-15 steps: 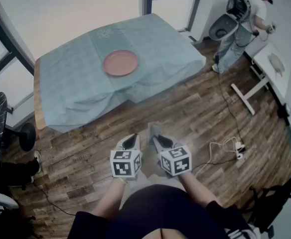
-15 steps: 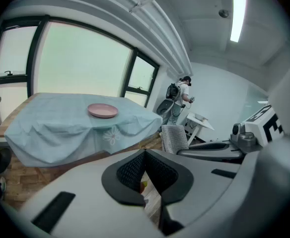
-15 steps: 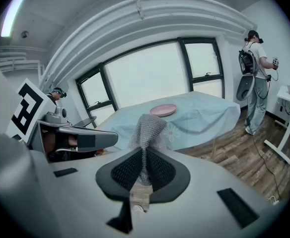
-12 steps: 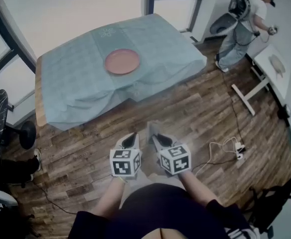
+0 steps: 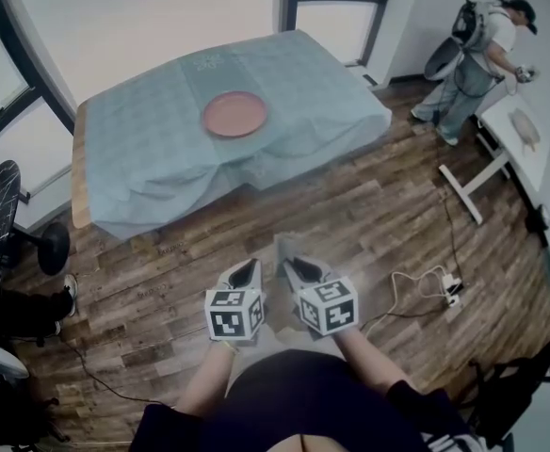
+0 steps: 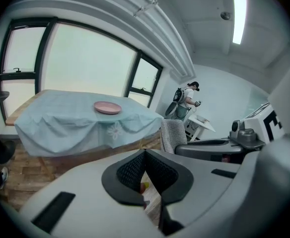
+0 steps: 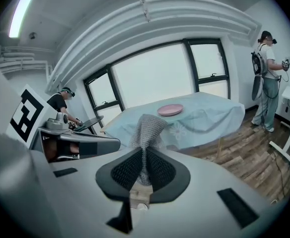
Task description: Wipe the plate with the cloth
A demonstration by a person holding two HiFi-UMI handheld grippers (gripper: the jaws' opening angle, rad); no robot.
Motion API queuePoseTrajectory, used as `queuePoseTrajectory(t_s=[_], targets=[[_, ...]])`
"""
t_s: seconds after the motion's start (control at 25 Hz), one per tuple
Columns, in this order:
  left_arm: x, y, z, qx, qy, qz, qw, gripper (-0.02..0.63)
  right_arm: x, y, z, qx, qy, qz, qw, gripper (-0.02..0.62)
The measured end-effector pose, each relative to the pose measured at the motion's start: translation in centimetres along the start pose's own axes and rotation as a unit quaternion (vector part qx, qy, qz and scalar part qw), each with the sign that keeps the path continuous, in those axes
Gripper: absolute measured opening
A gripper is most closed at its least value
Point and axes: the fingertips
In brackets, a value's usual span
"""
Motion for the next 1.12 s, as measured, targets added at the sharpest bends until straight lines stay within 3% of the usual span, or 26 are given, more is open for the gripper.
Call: queuePoseTrajectory(t_s=[0.56,1.12], targets=[[0.2,1.1,-0.3,0.005,-0.012,-0.022,0.9997,0.014,-0.9,0.2,-0.7,0.002,-0.037,0.005,0.999,0.032],[-0.9,-1.6,5.7,-0.003,-0.004,-0.012,0.9999,0.014,4.3,-1.6,2.6,-0.003,-0.013,0.016,1.000,0.034]])
Point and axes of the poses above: the fingertips, and each gripper's own axes: z forward along the fingers, x to its right, y out of its underside, and after that the axes turned 9 degrees about x, right-handed
